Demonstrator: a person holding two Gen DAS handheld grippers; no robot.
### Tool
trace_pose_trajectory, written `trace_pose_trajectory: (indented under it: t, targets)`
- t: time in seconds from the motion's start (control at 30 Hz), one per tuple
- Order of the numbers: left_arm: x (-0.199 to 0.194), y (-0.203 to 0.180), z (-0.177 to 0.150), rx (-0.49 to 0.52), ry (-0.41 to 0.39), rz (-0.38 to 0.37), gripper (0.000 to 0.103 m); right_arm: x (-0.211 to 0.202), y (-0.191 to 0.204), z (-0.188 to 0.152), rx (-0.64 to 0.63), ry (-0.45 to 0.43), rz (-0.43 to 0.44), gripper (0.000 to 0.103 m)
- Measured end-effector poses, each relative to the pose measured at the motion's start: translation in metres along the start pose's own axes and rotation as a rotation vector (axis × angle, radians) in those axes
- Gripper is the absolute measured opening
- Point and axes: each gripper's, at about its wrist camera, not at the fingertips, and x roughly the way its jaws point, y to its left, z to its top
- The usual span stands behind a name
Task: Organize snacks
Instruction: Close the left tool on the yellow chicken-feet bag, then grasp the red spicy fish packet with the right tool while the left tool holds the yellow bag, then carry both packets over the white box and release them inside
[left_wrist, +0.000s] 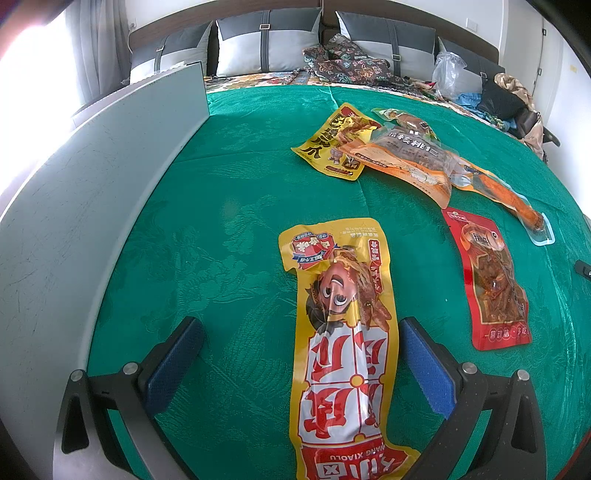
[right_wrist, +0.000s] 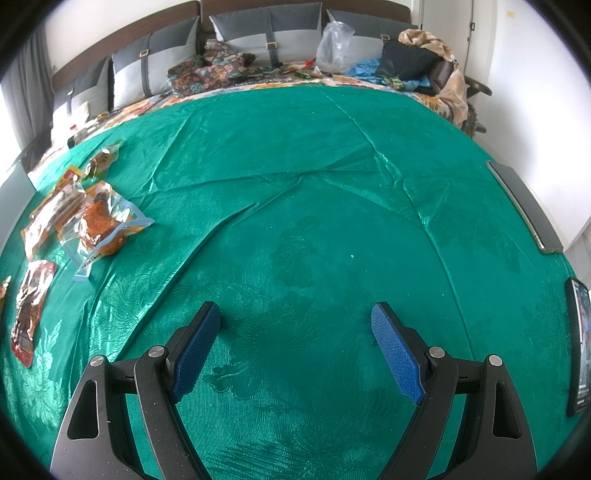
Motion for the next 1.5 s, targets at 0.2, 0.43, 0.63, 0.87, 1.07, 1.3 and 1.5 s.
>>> trace_pose_trajectory:
  t: [0.2, 0.43, 0.63, 0.87, 1.07, 1.3, 1.5]
  targets:
    - [0.000, 0.000, 0.000, 0.000, 0.000, 0.001, 0.103, 0.000, 0.000, 0.000, 0.000, 0.000, 0.000, 0.087]
    - [-0.004, -0.002, 0.001, 0.016, 0.112, -0.011, 0.101, 0.002, 0.005, 0.002, -0.012, 0.007, 0.010, 0.090]
    - [-0.023, -0.006, -0.007, 0.053, 0.082, -0.038, 0.046, -0.037, 0.070, 0.002, 0.076, 0.149, 0.302, 0.087]
    - [-0.046, 0.009, -0.041, -0.035, -0.022, -0.021, 0.042, -0.025, 0.244, 0.002, -0.121, 0.291, 0.357, 0.087]
    - [-0.049, 0.010, -0.045, -0.007, -0.036, -0.040, 0.043, -0.017, 0.288, -0.002, -0.250, 0.263, 0.168, 0.062]
    - [-0.047, 0.014, -0.038, -0.062, -0.041, -0.115, 0.042, -0.033, 0.210, 0.004, 0.030, 0.319, 0.392, 0.051]
    - [-0.060, 0.018, -0.035, -0.122, -0.050, -0.200, 0.042, -0.052, 0.179, -0.010, 0.174, 0.284, 0.531, 0.052]
